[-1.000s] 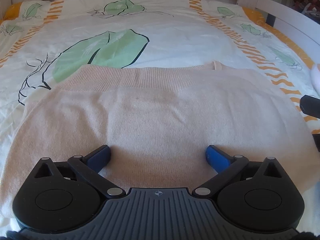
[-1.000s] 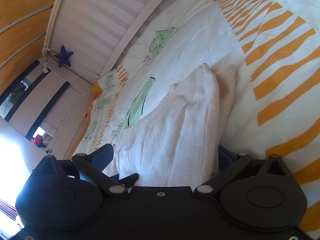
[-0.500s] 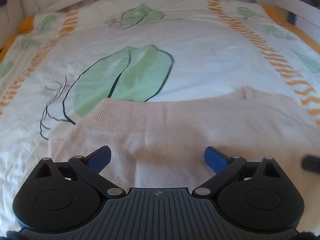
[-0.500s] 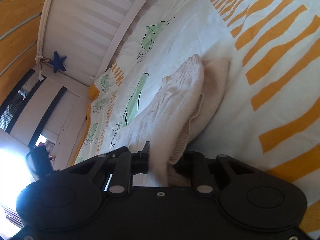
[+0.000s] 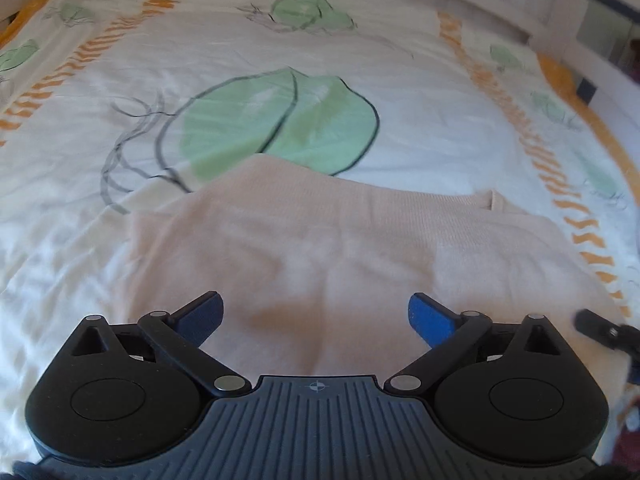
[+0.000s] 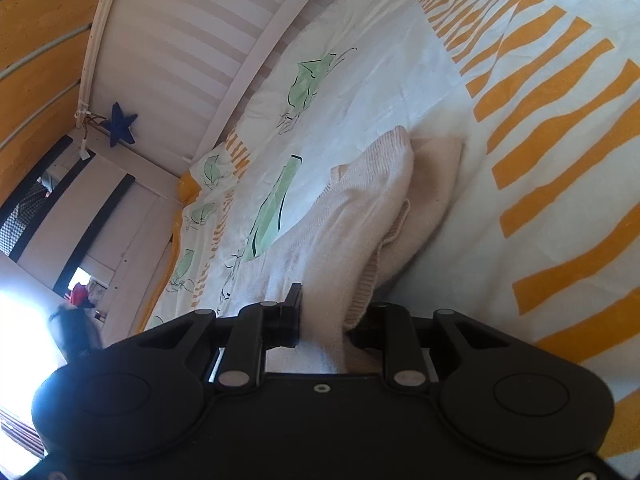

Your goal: Fold small clothes

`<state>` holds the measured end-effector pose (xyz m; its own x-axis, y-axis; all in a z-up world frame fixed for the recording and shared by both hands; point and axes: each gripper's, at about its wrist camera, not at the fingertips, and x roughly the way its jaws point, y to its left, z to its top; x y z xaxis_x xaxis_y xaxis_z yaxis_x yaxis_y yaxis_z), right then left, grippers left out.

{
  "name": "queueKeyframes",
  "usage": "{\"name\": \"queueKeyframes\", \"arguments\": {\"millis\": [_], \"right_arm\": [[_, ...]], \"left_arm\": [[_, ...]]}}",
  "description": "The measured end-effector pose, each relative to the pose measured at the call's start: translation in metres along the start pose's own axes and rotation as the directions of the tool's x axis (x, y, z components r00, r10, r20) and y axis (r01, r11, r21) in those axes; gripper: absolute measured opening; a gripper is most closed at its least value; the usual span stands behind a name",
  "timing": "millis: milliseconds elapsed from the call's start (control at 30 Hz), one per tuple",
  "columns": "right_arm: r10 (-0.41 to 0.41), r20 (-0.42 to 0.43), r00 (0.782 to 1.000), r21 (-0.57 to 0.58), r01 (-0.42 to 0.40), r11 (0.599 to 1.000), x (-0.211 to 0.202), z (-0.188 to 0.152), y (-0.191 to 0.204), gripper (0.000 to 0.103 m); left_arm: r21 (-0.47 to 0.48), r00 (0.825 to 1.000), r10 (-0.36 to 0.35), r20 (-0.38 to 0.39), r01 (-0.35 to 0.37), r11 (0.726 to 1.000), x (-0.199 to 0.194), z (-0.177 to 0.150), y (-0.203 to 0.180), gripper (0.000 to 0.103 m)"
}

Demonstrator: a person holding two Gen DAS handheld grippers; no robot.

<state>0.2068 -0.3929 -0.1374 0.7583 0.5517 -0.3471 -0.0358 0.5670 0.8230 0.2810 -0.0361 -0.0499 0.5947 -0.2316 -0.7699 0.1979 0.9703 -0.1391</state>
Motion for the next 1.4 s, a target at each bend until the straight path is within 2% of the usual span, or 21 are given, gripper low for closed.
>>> {"name": "queueKeyframes", "arguments": {"millis": [200,333,467,533,633,733,800,933,1167,1400], "right_arm": [[-0.048,0.007,0.999,-0.056,0.048,0.997,0.002,-0.006,0.000,0.032],[-0.077,0.019,0.997,-0.087,0.078,0.993,0.001,-0.010,0.006,0.032],[-0.145,0.007,0.989,-0.102,0.145,0.984,0.000,-0.006,0.021,0.032],[-0.177,0.010,0.984,-0.126,0.176,0.976,0.000,0.000,0.037,0.032],[-0.225,0.005,0.974,-0.199,0.222,0.955,0.004,0.010,0.073,0.031],[-0.222,0.004,0.975,-0.275,0.215,0.937,0.013,0.016,0.117,0.030],[-0.223,-0.011,0.975,-0.316,0.208,0.926,0.028,0.016,0.145,0.030],[-0.208,-0.064,0.976,-0.363,0.172,0.916,0.069,0.000,0.182,0.030],[-0.196,-0.155,0.968,-0.394,0.122,0.911,0.137,-0.043,0.213,0.030],[-0.281,-0.151,0.948,-0.505,0.171,0.846,0.168,-0.085,0.235,0.030]], "left_arm": [[-0.016,0.993,0.009,0.115,-0.007,1.000,-0.044,-0.027,0.049,0.100],[-0.005,0.990,0.003,0.143,-0.002,1.000,-0.047,-0.025,0.072,0.100],[0.042,0.986,-0.012,0.164,0.005,0.999,-0.042,-0.018,0.085,0.100],[0.039,0.983,-0.025,0.180,0.018,0.999,-0.040,-0.017,0.093,0.100],[-0.026,0.979,-0.052,0.196,0.058,0.998,-0.038,-0.019,0.110,0.100],[-0.105,0.981,-0.083,0.177,0.102,0.989,-0.032,-0.017,0.128,0.100],[-0.116,0.980,-0.090,0.177,0.111,0.987,-0.032,-0.013,0.136,0.100],[-0.174,0.977,-0.092,0.191,0.126,0.977,-0.036,-0.007,0.154,0.100],[-0.250,0.978,-0.104,0.183,0.149,0.957,-0.037,-0.003,0.182,0.100],[-0.282,0.976,-0.128,0.177,0.175,0.943,-0.035,-0.002,0.194,0.100]]}}
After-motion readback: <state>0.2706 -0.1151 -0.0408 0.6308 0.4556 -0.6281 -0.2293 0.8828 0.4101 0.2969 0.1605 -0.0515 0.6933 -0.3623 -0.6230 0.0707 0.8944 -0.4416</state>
